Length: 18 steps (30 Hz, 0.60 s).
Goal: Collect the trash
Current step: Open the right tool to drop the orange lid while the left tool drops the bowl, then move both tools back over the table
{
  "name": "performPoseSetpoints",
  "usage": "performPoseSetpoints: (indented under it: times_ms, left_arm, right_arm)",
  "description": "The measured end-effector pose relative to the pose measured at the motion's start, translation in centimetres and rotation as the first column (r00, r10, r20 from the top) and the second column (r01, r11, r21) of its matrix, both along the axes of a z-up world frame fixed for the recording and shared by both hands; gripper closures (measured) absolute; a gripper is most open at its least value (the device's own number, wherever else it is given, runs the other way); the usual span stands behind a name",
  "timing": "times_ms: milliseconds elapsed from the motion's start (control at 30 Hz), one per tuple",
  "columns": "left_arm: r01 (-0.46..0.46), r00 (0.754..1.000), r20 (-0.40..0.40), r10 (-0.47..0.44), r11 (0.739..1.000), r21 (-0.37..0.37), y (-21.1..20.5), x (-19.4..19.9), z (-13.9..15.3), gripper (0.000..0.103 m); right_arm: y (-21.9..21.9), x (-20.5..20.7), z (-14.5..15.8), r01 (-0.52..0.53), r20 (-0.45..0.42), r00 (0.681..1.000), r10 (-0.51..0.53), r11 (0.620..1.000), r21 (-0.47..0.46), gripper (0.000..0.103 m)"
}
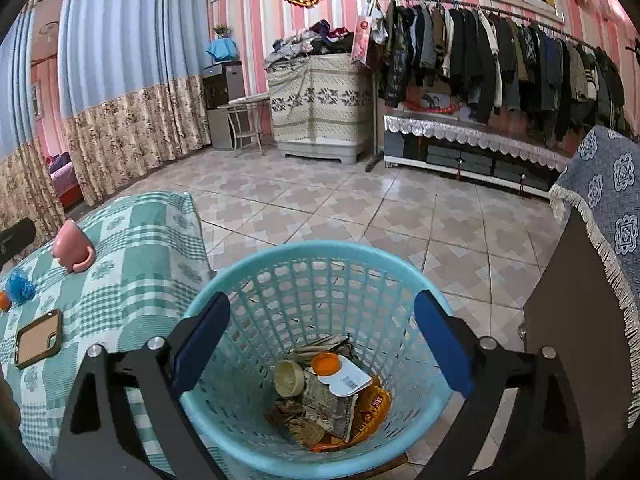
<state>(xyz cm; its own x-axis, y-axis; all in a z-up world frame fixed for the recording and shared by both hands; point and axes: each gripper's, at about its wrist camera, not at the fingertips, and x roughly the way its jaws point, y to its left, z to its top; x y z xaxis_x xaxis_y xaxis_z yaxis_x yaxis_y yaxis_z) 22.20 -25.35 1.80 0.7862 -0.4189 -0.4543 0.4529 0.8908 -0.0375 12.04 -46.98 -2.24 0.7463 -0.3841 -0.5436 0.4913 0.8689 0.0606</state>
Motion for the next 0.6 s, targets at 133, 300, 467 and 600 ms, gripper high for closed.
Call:
performPoseSetpoints:
  times_ms: [133,300,467,600]
  left_arm:
    - [-0.047,0.998,0.03,0.047,0.999,0.008,2.9,-0.3,0.4,0.006]
    - [-0.129,0.991,0.04,0.129,0.992,0.012,7.5,0.2,0.4,0.006]
    - [-0.214,0.977,0.017,0.214,0.977,0.005,12.5,1.1,-0.1,0.006]
    - [-0.282,0.959,-0.003,0.282,0.959,0.025,16.3,1.8,-1.4,0.005]
  right_arm:
    - [2.2,0.6,0.9,-0.028,0.013,1.0,0.029,0.999,-0.023,0.011]
    - [5.5,1.7,2.5,-0.084,0.047,0.995,0.087,0.995,-0.046,0.011]
    - [10.2,3.2,3.9,-0.166,0.094,0.981,0.171,0.984,-0.06,0.011]
    - [14.2,5.0,3.9,-0.241,0.109,0.963,0.246,0.969,-0.053,0.011]
